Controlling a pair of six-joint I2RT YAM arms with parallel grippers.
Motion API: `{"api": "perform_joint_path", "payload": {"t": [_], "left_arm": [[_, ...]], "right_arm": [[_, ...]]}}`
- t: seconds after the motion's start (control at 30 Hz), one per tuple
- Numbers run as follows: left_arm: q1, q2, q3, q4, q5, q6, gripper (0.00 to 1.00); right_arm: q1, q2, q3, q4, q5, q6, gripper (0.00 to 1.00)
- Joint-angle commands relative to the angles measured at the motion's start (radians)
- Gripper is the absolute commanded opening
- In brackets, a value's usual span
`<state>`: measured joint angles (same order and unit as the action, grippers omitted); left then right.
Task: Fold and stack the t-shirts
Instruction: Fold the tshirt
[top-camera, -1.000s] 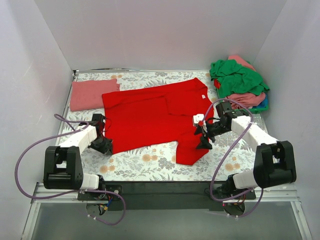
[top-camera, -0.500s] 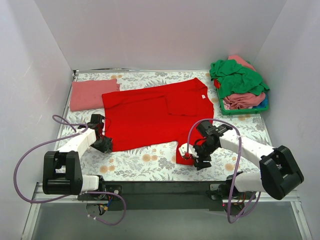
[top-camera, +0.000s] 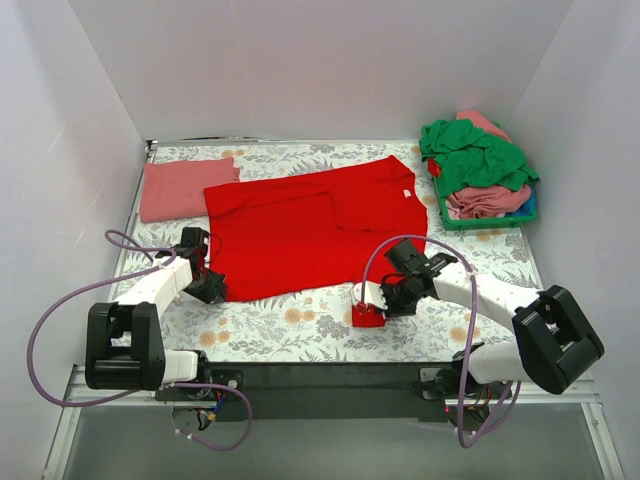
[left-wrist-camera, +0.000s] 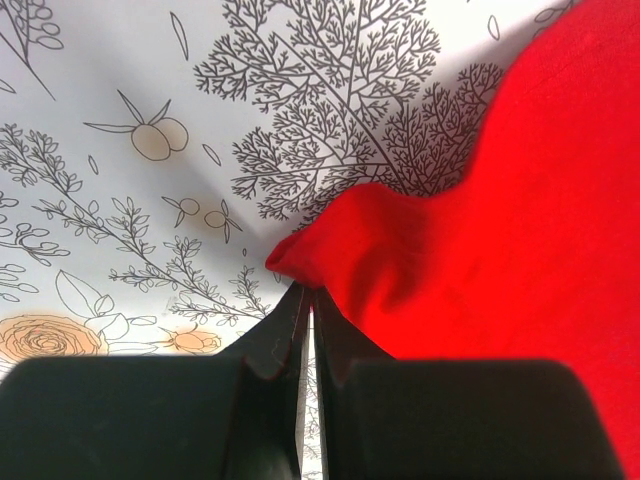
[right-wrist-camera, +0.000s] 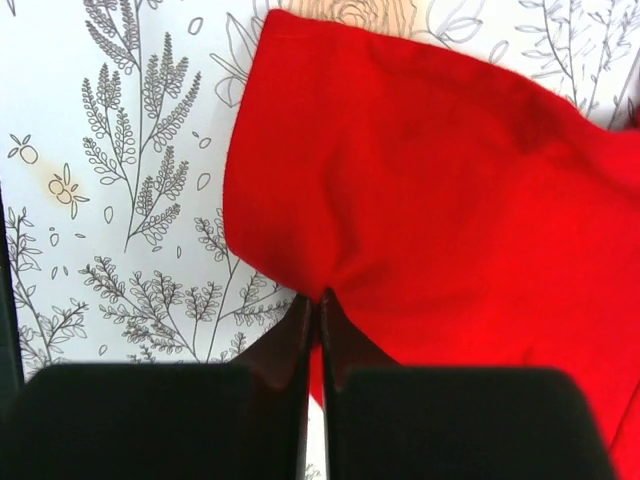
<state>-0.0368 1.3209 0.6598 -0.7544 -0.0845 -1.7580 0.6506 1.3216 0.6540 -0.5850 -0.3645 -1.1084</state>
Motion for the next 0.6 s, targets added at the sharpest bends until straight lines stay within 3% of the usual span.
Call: {"api": "perform_joint_path", "payload": {"t": [0.0,0.13,0.17,0.2,0.27,0.43,0.57], "left_arm": [[-0.002,-0.035,-0.006,0.015,0.014,0.006,0.0],[-0.002,-0.035,-0.008,0.017,0.012,0.006,0.0],[-0.003,-0.035,-0.006,0.018,0.012,0.008,0.0],[-0.002,-0.035,-0.005,0.018,0.012,0.009,0.0],[-0.002,-0.037,0.0,0.013,0.009,0.012,0.0],[0.0,-0.043,0.004,0.015,0.005,0.02,0.0],[0.0,-0.035,0.003,0.026,0.014,0.026,0.0]], "right_arm": [[0.011,-0.004,0.114,-0.047,0.033,0.002,0.01],[0.018,0.158,0.324,-0.067,0.002,0.028,0.01],[0.024,0.238,0.452,-0.053,0.043,0.089,0.24],[0.026,0.319,0.543,-0.027,0.115,0.181,0.38],[0.023,0.415,0.629,0.007,0.244,0.306,0.45],[-0.029,0.386,0.628,0.053,0.292,0.383,0.5],[-0.086,0.285,0.53,0.019,0.129,0.293,0.5]]}}
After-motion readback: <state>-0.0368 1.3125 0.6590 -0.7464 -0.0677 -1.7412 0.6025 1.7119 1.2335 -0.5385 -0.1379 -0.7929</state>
